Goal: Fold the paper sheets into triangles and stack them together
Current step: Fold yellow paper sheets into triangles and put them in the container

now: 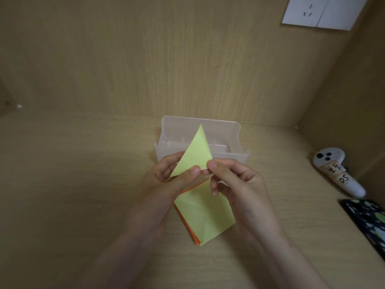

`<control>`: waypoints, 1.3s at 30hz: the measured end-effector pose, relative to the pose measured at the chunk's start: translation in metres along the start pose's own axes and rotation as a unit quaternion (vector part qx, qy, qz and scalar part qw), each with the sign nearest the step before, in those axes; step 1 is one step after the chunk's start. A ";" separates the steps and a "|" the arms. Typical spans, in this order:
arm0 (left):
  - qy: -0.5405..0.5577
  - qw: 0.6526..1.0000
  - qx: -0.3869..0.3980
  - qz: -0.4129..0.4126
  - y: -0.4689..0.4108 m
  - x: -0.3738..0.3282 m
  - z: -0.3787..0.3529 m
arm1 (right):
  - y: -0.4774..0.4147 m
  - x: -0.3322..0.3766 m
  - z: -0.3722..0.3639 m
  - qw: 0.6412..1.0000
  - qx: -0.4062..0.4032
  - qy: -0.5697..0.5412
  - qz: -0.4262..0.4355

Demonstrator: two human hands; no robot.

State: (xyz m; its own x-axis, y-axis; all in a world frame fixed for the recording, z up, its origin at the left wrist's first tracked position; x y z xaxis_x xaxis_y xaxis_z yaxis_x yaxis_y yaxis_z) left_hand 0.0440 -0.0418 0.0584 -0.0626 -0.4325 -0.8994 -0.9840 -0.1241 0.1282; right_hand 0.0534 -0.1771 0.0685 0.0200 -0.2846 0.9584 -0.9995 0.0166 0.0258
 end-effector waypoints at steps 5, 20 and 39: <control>0.054 0.998 0.003 0.013 0.003 0.006 -0.006 | 0.000 -0.001 0.000 1.000 -0.012 -0.010 0.003; -0.236 0.969 0.056 -0.047 -0.006 -0.032 -0.004 | 0.003 0.027 -0.006 0.977 0.073 0.183 0.077; -0.227 0.971 0.077 -0.021 -0.003 -0.028 -0.001 | 0.007 0.029 -0.007 0.967 0.137 0.210 0.050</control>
State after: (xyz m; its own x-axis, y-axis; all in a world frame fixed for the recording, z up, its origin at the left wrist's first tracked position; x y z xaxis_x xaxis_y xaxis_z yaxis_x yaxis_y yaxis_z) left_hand 0.0487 -0.0303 0.0842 -0.0538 0.0128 -0.9985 -0.9984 0.0170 0.0540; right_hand 0.0475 -0.1785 0.0988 -0.1262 0.1203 0.9847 -0.9643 -0.2477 -0.0933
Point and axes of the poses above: each hand's wrist, its own y-axis away from the middle knuckle, its own z-axis out of the back of the hand, x = y × z, the point moved 6 cm from there along -y, towards the middle knuckle, and after that the axes turned 5 degrees about -x, right-handed, at the moved point
